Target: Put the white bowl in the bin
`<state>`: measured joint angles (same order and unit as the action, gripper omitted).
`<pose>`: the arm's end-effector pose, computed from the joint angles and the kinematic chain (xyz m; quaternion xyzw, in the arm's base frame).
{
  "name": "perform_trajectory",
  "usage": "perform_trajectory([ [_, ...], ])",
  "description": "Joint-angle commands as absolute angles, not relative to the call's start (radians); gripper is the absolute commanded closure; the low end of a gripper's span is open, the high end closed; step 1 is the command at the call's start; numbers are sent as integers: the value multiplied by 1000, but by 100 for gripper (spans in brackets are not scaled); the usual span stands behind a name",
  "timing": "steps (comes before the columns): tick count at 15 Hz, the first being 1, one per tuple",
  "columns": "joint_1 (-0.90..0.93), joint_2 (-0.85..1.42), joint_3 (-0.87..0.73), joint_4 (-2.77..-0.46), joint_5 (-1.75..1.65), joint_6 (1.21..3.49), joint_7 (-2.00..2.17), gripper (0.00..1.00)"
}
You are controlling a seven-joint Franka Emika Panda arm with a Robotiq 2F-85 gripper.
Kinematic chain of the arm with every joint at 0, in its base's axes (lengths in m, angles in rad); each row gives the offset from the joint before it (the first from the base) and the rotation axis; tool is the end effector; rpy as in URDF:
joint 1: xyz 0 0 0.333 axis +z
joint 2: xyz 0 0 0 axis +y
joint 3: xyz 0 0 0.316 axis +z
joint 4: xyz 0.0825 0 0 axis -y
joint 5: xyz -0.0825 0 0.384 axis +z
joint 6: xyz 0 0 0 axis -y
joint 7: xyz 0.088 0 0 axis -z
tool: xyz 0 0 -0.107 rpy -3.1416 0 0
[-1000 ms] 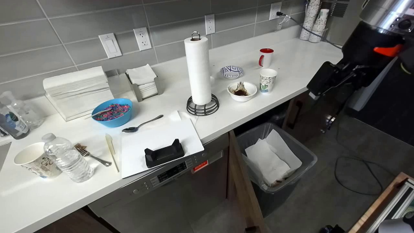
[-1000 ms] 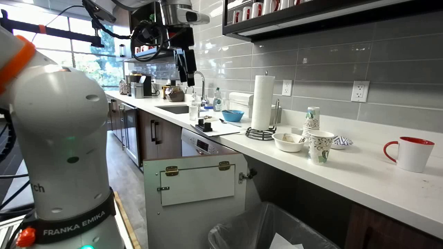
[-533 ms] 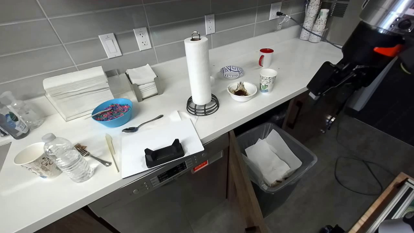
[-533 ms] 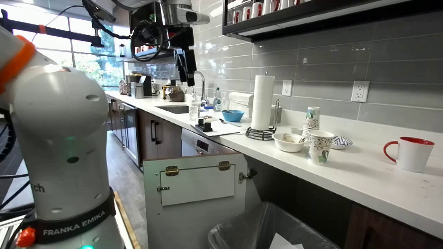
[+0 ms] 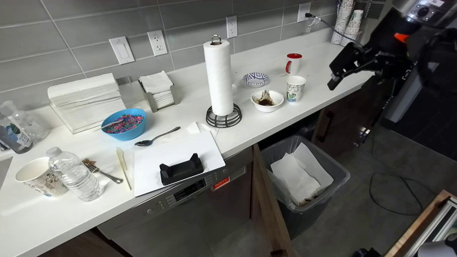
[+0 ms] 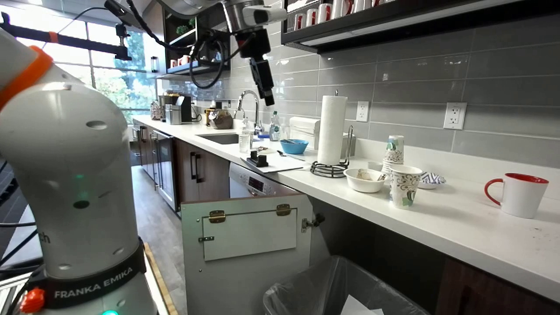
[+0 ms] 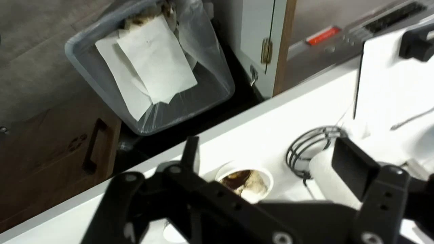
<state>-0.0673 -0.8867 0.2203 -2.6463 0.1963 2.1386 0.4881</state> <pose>0.3199 0.0662 0.5313 -0.9572 0.2231 -0.1748 0.0581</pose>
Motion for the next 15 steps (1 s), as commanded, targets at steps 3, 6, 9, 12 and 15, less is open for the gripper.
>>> perform_trajectory([
  [3,-217,-627,226,-2574,161,2397,591,0],
  [6,-217,-480,205,-2502,170,2434,610,0],
  [9,-197,-348,190,-2415,158,2419,627,0],
  [12,-185,-222,186,-2340,113,2438,644,0],
  [15,-163,-114,166,-2284,56,2462,671,0],
])
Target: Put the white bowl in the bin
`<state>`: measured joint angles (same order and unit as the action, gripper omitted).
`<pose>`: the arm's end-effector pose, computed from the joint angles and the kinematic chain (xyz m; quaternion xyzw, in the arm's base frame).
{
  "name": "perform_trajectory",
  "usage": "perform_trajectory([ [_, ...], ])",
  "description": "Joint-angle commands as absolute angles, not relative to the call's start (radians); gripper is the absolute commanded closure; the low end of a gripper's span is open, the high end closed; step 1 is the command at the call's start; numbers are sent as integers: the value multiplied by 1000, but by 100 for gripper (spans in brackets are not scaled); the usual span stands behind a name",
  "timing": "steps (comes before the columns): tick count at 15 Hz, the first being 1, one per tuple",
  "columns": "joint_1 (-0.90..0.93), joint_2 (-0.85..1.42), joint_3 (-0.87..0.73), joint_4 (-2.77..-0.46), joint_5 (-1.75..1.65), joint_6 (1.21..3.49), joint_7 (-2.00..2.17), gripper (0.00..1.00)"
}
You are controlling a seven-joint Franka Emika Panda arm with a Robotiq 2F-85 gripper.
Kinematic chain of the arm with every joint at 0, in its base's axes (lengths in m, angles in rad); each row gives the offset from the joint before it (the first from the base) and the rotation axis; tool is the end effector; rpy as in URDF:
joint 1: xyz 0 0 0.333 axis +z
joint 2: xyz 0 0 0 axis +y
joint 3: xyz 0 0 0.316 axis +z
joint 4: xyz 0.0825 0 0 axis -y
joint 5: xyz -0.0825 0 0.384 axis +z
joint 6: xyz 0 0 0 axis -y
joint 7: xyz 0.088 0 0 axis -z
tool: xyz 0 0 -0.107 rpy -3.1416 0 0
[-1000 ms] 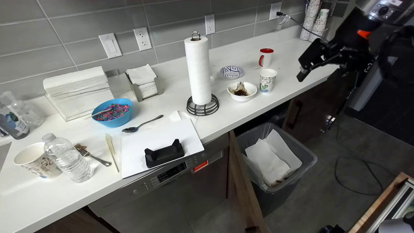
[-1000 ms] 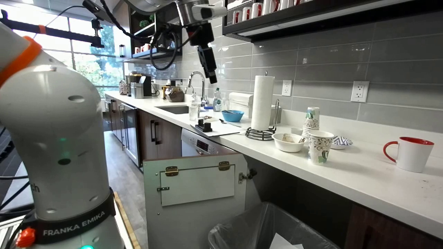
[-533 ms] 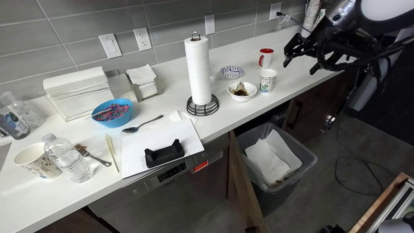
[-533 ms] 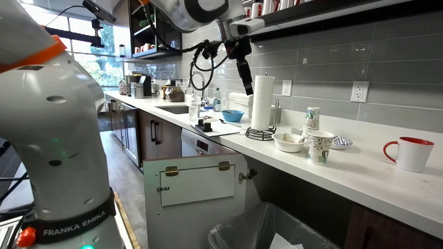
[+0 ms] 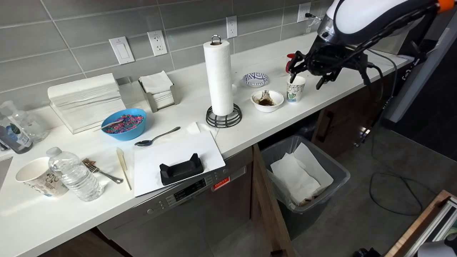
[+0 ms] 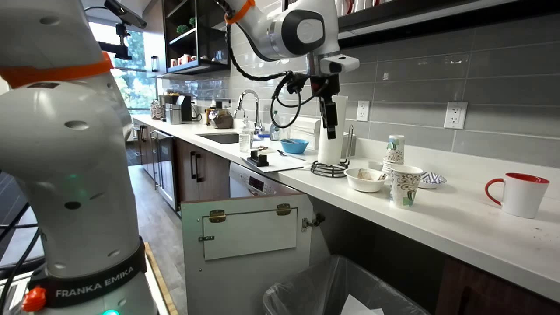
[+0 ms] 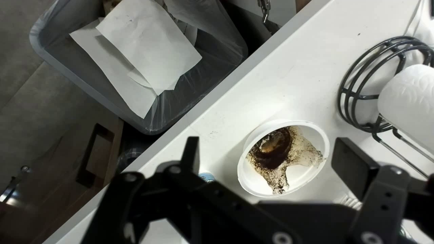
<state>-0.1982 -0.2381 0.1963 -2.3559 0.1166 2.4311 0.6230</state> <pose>0.4938 0.0023 0.4533 -0.9279 0.3386 -0.1406 0.0674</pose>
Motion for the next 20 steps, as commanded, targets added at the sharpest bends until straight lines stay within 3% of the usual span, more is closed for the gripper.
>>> perform_trajectory([
  [1,-154,-78,154,-2271,41,2473,676,0],
  [10,-95,-22,81,-2249,24,2473,714,0],
  [20,-48,212,-9,-2083,54,2486,638,0],
])
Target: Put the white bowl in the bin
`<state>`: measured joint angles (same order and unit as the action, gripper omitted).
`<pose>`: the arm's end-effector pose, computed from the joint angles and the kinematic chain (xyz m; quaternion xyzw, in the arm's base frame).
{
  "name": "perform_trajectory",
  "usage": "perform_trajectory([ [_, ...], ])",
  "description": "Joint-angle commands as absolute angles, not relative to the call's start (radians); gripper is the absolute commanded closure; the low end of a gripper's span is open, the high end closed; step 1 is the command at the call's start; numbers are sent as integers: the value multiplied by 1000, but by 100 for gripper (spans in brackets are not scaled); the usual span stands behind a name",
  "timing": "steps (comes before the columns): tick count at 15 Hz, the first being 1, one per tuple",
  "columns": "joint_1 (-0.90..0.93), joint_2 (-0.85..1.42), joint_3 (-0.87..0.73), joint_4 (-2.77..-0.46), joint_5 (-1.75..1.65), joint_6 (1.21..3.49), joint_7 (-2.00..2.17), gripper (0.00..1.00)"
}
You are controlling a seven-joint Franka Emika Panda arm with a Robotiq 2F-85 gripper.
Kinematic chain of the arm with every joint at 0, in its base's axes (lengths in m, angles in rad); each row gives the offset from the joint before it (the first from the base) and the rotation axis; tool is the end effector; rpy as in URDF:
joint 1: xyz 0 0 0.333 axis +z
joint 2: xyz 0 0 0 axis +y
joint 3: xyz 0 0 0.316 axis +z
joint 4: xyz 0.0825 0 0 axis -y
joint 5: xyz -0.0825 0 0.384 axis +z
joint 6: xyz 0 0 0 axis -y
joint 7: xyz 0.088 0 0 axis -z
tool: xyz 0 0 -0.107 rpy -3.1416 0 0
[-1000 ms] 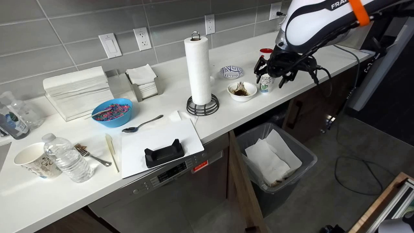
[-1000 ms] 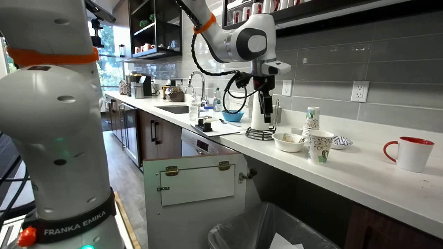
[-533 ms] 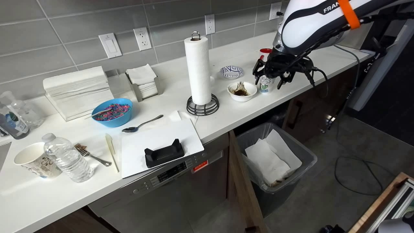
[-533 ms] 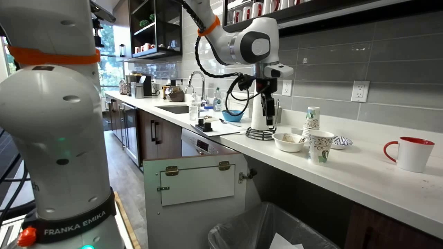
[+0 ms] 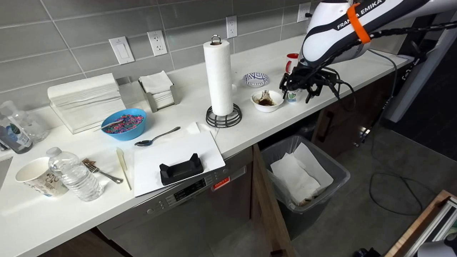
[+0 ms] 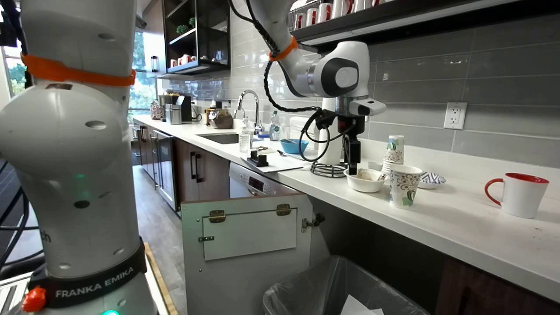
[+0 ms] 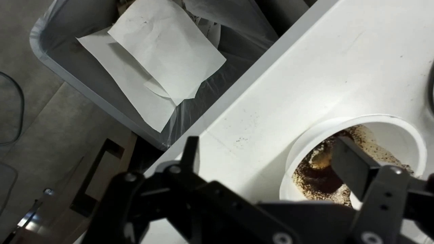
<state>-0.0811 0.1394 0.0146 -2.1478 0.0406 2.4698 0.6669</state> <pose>0.5741 -0.0385 0.3553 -0.9241 0.3708 -0.0826 0.0413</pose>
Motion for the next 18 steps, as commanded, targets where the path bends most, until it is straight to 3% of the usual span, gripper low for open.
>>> perform_trajectory([
  [1,-42,229,-12,-2071,56,2499,631,0],
  [10,9,343,-58,-2010,45,2620,614,1],
  [12,14,356,-65,-2003,50,2639,606,23],
  [18,24,374,-83,-1998,54,2654,592,70],
])
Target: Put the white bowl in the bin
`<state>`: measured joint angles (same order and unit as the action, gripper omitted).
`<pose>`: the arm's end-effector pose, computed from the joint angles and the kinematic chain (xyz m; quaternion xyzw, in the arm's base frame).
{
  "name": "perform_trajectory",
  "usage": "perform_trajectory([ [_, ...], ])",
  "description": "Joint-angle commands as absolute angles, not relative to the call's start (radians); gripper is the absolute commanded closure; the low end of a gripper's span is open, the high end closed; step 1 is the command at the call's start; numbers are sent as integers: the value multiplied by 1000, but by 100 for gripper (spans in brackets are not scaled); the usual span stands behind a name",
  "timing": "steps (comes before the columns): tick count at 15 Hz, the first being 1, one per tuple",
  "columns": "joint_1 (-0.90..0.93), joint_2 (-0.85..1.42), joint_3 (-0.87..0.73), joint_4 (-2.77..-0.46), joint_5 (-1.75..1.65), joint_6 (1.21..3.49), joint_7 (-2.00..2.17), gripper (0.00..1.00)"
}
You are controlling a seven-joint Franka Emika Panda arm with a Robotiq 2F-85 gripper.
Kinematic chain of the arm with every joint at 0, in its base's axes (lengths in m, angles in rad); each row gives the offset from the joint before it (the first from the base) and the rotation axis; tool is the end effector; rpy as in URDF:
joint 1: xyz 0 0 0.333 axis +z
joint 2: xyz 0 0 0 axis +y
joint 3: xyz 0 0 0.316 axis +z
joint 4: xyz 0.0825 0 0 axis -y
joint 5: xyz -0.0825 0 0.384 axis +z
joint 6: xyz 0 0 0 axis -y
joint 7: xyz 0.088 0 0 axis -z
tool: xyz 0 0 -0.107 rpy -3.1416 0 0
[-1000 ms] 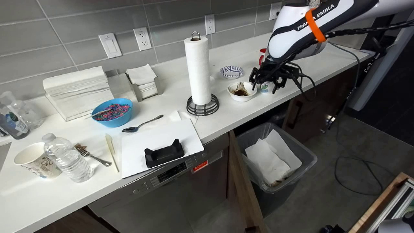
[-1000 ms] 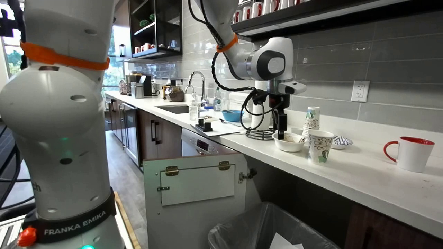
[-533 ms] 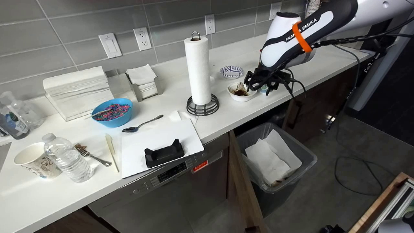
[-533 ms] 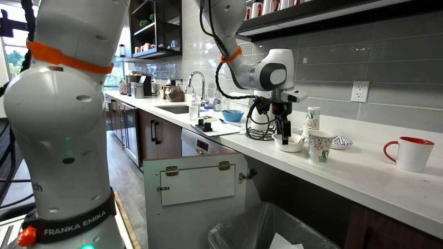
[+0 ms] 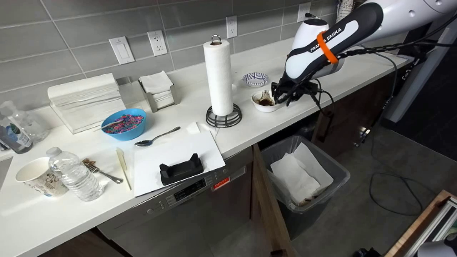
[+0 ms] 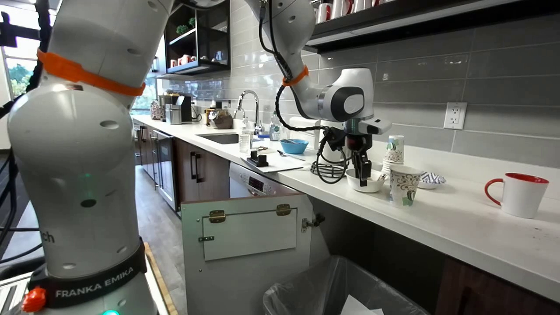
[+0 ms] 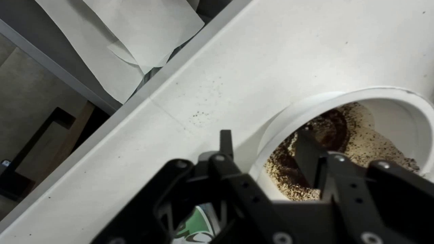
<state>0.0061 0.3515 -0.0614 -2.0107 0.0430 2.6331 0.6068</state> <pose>0.6273 -0.0340 0.3069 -0.9324 0.3352 -0.1296 0.0395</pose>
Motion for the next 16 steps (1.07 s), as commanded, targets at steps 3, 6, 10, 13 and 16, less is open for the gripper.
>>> perform_trajectory([
  [3,28,377,-92,-1997,51,2653,595,92],
  [6,32,380,-97,-1991,51,2655,597,63],
  [10,32,386,-97,-1980,53,2654,594,43],
  [13,26,395,-92,-1971,63,2653,582,21],
  [16,23,407,-88,-1959,71,2649,567,58],
])
